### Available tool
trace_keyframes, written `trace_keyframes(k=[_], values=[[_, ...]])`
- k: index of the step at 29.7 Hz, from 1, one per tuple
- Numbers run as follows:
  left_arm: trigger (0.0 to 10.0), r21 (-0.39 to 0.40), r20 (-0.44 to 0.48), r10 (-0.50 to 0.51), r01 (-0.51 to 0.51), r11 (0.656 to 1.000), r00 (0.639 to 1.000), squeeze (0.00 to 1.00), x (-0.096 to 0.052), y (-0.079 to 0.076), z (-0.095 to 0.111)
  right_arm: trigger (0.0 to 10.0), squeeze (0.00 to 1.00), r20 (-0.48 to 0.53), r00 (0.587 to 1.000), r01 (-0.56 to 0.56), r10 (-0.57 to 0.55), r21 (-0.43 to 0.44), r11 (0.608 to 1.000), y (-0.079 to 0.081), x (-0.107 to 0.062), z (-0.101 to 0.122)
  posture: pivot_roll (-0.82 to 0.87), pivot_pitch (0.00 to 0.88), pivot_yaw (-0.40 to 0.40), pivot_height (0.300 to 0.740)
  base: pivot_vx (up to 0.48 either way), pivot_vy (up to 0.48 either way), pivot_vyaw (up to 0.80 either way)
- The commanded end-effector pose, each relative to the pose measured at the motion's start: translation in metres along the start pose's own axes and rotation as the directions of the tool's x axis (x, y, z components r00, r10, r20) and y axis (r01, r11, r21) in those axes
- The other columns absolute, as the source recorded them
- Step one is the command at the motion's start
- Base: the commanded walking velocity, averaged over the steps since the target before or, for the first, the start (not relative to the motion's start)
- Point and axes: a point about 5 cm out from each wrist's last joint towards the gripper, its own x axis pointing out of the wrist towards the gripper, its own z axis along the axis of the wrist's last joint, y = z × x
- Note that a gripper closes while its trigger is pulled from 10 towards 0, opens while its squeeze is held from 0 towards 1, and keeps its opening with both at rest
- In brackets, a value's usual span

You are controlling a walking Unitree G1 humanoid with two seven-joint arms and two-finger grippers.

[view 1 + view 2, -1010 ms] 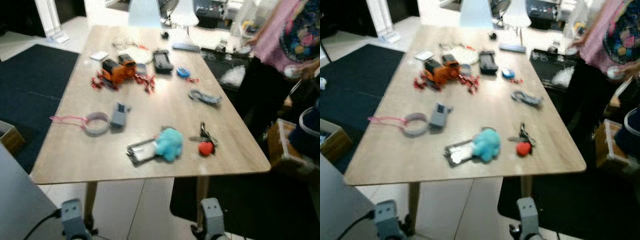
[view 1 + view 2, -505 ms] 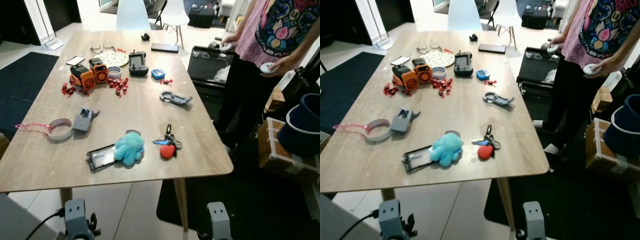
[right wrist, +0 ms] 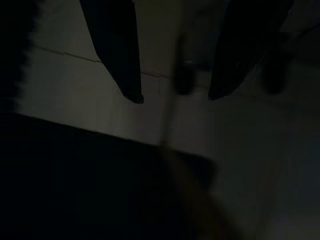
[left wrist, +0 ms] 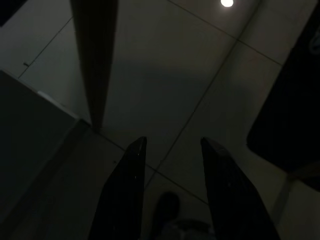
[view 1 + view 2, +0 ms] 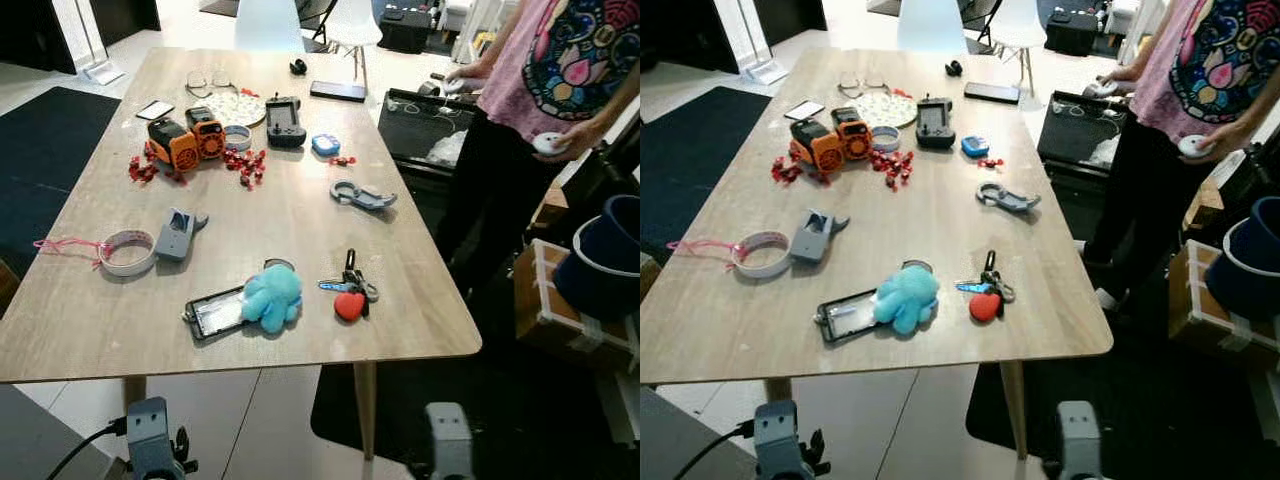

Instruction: Hang keys on a hook

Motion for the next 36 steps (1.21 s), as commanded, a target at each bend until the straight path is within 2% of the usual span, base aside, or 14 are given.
trace_keyframes(k=[1,3,6,10,12,13,14,15,18,20,22,23,27,36], values=[[10.0,-0.013,-0.022,0.023,-0.023,1.000,0.999,0.00,-0.004,0.005,-0.007,10.0,0.00,-0.007,0.997,0.075,-0.075,0.019,0.997,-0.018,-0.005,-0.007,0.09,0.096,-0.076,0.740,0.000,0.000,0.00],[10.0,-0.013,-0.023,0.024,-0.025,1.000,0.999,0.00,-0.004,0.007,-0.008,10.0,0.00,0.012,0.993,0.116,-0.116,0.019,0.993,-0.030,-0.007,-0.004,0.09,0.094,-0.077,0.740,0.000,0.000,0.00],[10.0,-0.005,-0.030,0.036,-0.036,0.999,0.999,0.00,-0.008,0.013,-0.013,10.0,0.00,0.152,0.933,0.308,-0.325,0.124,0.943,-0.092,-0.020,0.027,0.09,0.093,-0.078,0.740,0.000,0.000,0.00],[10.0,0.000,-0.031,0.039,-0.039,0.999,0.999,0.00,-0.009,0.014,-0.014,10.0,0.00,0.234,0.883,0.371,-0.406,0.181,0.911,-0.116,-0.026,0.050,0.09,0.093,-0.076,0.740,0.000,0.000,0.00],[10.0,-0.006,-0.037,0.043,-0.043,0.999,0.998,0.00,-0.010,0.016,-0.016,10.0,0.00,0.424,0.780,0.353,-0.460,0.309,0.883,-0.142,-0.035,0.122,0.08,0.094,-0.069,0.740,0.000,0.000,0.00],[10.0,-0.006,-0.037,0.043,-0.043,0.999,0.998,0.00,-0.010,0.016,-0.016,10.0,0.00,0.424,0.780,0.353,-0.460,0.309,0.883,-0.142,-0.035,0.122,0.08,0.094,-0.069,0.740,0.000,0.000,0.00],[10.0,-0.013,-0.044,0.033,-0.034,0.999,0.998,0.00,-0.010,0.015,-0.016,10.0,0.00,0.561,0.730,0.249,-0.390,0.313,0.917,-0.136,-0.037,0.180,0.07,0.098,-0.064,0.740,0.000,0.000,0.00],[10.0,-0.017,-0.042,0.022,-0.023,1.000,0.999,0.00,-0.010,0.014,-0.016,10.0,0.00,0.619,0.718,0.178,-0.317,0.277,0.944,-0.125,-0.037,0.205,0.06,0.100,-0.063,0.740,0.000,0.000,0.00],[10.0,-0.020,-0.040,0.014,-0.015,1.000,0.999,0.00,-0.010,0.013,-0.016,10.0,0.00,0.654,0.708,0.132,-0.267,0.249,0.960,-0.118,-0.038,0.220,0.06,0.100,-0.063,0.740,0.000,0.000,0.00],[10.0,-0.023,-0.033,0.001,-0.002,1.000,0.999,0.00,-0.010,0.010,-0.016,10.0,0.00,0.742,0.669,-0.058,-0.046,0.114,0.992,-0.082,-0.038,0.260,0.06,0.103,-0.072,0.740,0.000,0.000,0.00],[10.0,-0.035,-0.032,0.006,-0.007,0.999,0.999,0.00,-0.010,0.009,-0.017,10.0,0.00,0.780,0.593,-0.245,0.201,-0.063,0.968,-0.036,-0.041,0.288,0.06,0.103,-0.079,0.740,0.000,0.000,0.00],[10.0,-0.035,-0.032,0.006,-0.007,0.999,0.999,0.00,-0.010,0.009,-0.017,10.0,0.00,0.780,0.593,-0.245,0.201,-0.063,0.968,-0.036,-0.041,0.288,0.06,0.103,-0.079,0.740,0.000,0.000,0.00],[10.0,-0.047,-0.033,0.015,-0.017,0.999,0.999,0.00,-0.012,0.009,-0.018,10.0,0.00,0.721,0.474,-0.447,0.505,-0.297,0.844,0.027,-0.046,0.298,0.07,0.101,-0.089,0.740,0.000,0.000,0.00],[10.0,-0.046,-0.035,0.013,-0.015,0.999,0.999,0.00,-0.015,0.012,-0.022,10.0,0.00,0.594,0.425,-0.601,0.683,-0.379,0.704,0.071,-0.041,0.269,0.08,0.093,-0.086,0.740,0.000,0.000,0.00]])
